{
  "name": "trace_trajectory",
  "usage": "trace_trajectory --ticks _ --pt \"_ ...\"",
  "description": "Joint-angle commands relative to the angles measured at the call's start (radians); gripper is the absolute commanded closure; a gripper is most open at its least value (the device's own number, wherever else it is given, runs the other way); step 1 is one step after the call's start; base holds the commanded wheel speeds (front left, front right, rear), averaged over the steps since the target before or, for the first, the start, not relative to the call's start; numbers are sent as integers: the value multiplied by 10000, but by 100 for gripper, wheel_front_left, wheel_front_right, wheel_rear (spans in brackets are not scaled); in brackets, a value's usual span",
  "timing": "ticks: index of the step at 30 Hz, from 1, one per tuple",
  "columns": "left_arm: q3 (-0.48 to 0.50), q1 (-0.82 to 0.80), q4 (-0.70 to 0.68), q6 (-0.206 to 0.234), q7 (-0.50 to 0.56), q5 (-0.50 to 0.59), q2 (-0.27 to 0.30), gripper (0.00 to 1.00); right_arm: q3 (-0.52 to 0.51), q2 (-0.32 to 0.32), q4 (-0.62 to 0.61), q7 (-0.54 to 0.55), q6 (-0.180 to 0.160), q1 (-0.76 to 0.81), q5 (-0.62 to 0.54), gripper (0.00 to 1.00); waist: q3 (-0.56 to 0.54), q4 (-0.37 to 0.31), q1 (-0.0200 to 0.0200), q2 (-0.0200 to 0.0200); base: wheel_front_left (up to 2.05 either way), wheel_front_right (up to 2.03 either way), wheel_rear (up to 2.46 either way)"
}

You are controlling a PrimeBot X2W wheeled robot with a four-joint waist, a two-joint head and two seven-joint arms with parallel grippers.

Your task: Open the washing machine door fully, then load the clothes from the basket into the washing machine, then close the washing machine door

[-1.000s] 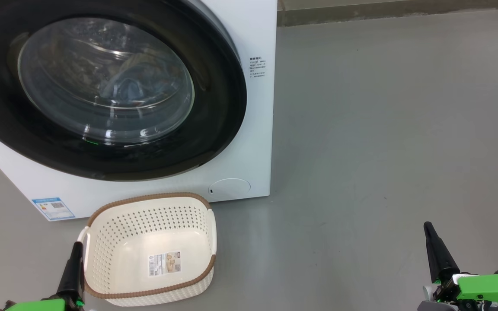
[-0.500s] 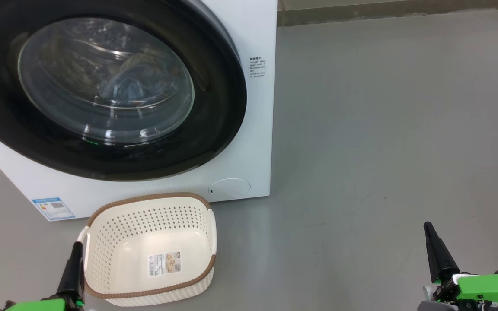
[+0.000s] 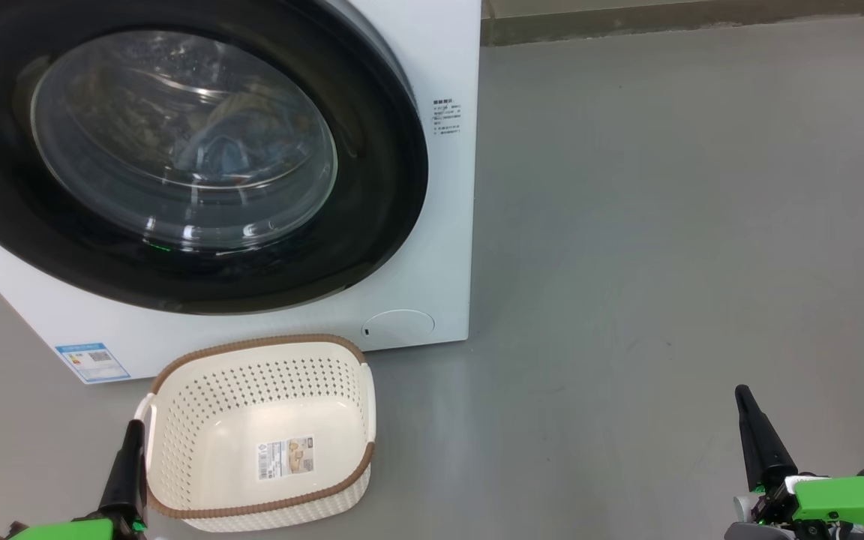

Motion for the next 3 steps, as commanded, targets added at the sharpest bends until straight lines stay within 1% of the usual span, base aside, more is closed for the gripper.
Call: trace_trajectory --ticks 1,3 --pt "335 -401 -194 -31 78 -17 156 100 218 -90 -247 83 -9 -411 26 100 0 0 1 0 0 0 0" --pt "336 -401 -194 -31 78 -17 156 100 217 -90 -247 83 -9 -412 26 100 0 0 1 0 0 0 0"
